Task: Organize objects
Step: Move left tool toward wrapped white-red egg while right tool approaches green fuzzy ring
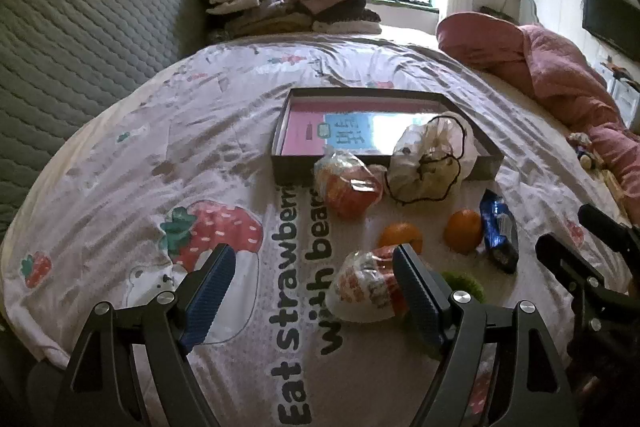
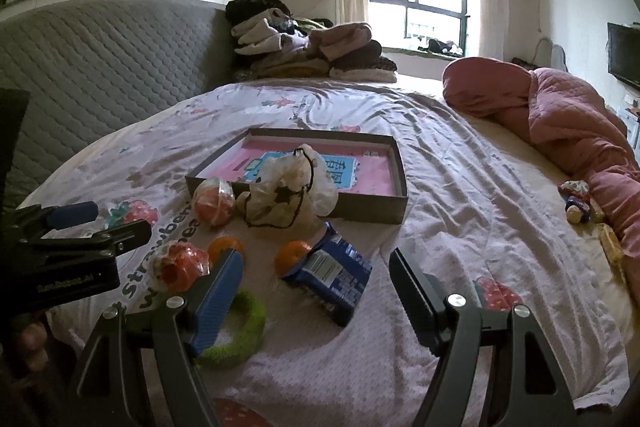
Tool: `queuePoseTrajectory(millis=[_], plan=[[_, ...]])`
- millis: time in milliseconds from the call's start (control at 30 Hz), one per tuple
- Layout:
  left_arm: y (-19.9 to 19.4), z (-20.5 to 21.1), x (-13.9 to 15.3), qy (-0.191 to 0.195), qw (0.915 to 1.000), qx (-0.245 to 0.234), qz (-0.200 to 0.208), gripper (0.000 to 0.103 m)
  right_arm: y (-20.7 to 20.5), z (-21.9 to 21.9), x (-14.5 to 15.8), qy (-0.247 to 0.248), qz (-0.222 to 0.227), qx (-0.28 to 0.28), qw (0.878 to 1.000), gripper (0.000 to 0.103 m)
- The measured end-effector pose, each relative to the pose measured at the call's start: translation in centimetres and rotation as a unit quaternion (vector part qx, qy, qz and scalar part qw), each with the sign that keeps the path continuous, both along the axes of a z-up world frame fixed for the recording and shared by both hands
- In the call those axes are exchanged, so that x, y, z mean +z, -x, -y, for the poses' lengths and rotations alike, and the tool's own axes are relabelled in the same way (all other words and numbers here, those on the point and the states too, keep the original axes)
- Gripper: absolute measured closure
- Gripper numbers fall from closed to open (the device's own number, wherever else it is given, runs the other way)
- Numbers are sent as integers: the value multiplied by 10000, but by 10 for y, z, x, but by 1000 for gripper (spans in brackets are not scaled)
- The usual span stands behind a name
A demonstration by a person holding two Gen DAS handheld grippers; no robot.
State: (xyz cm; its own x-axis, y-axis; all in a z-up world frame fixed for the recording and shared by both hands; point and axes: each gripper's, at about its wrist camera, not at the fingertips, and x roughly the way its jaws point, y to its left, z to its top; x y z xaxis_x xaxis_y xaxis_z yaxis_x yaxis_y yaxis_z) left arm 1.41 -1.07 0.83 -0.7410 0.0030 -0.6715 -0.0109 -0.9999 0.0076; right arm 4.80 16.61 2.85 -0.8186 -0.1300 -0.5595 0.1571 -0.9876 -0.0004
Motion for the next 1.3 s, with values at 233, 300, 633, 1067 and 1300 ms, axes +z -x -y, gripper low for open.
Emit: queuePoseTrajectory(millis=[233, 300, 633, 1067, 1300], plan=[[-5, -2, -7, 93, 9999, -90, 67, 21, 0, 2, -5, 9, 138, 61, 9999, 28], [-6, -3, -9, 119, 9998, -119, 80, 21, 0, 3, -7, 0, 182, 86, 9998, 28], [-8, -9, -18, 170, 9993, -272, 207, 21, 0, 9, -19, -50, 467, 186, 9987, 28], [-12, -10, -25, 200, 9983, -525, 176, 21, -3, 13, -26, -131, 649, 275, 9974, 28], [-9, -9, -30, 236, 9981, -540, 191, 21, 0, 17, -32, -151, 773, 351, 9963, 28]])
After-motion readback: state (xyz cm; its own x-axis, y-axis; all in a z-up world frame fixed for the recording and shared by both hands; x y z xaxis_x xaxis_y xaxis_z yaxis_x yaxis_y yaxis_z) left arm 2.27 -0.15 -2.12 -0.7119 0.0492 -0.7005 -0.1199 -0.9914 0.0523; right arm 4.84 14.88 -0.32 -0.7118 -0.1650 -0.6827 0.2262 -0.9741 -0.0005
